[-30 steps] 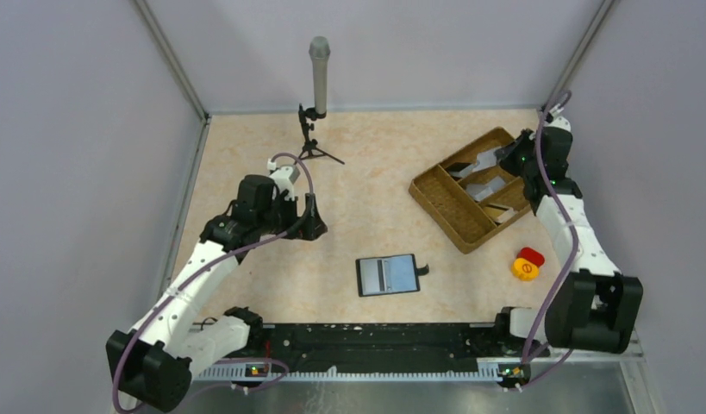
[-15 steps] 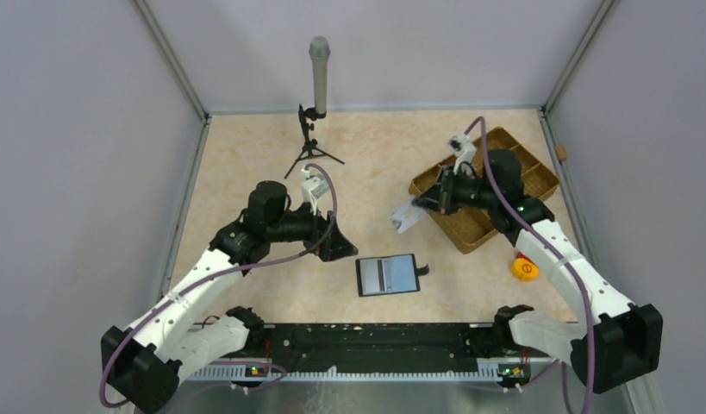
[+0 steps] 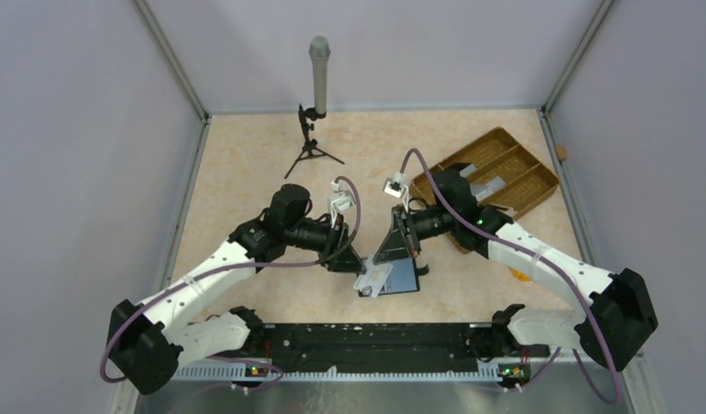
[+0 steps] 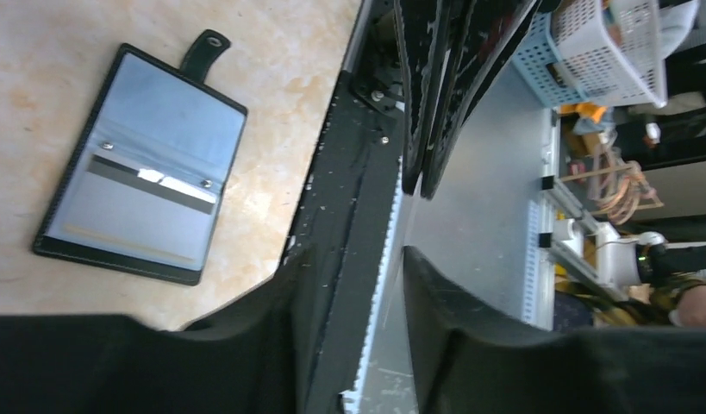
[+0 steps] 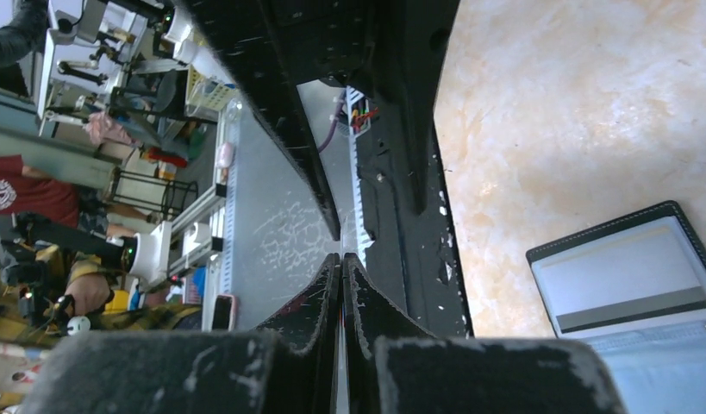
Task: Put the credit cards into the card holder
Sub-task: Pick up the credit card from the storage box.
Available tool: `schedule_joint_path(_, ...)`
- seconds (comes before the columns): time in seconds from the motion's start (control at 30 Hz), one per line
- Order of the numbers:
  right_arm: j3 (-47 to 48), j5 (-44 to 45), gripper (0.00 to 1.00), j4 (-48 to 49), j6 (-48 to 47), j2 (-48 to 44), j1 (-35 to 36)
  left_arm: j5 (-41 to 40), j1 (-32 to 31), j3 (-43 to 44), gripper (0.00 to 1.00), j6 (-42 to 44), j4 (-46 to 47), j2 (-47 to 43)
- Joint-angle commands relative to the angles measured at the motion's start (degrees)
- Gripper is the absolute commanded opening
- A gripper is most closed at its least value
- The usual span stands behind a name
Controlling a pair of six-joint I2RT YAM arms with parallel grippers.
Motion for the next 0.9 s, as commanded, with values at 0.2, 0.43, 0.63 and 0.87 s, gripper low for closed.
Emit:
schedule_joint_path(0.2,3.1,-3.1,0.00,3.4,-2.5,1.0,1.4,8.5,-1.1,-0.2,0.35,-1.1,4.6,1.6)
schedule_joint_path(0.43,3.1,-2.4,0.00,2.9,-3.3,1.0,1.4,10.5,-2.9,-0.3,0.32,-1.6,4.8,3.2)
schedule_joint_path(0.63,4.5,2.8,0.12,-2.4,-5.1,1.0,1.4,5.9,-3.5,-1.3,0.00,-3.1,5.2,2.2)
schedule_joint_path(0.87,2.3,25.6,0.58,-12.9,-5.0,-1.8,0.9,-10.8,-3.7,-15.1,0.00,-22.1,25.4,-3.6)
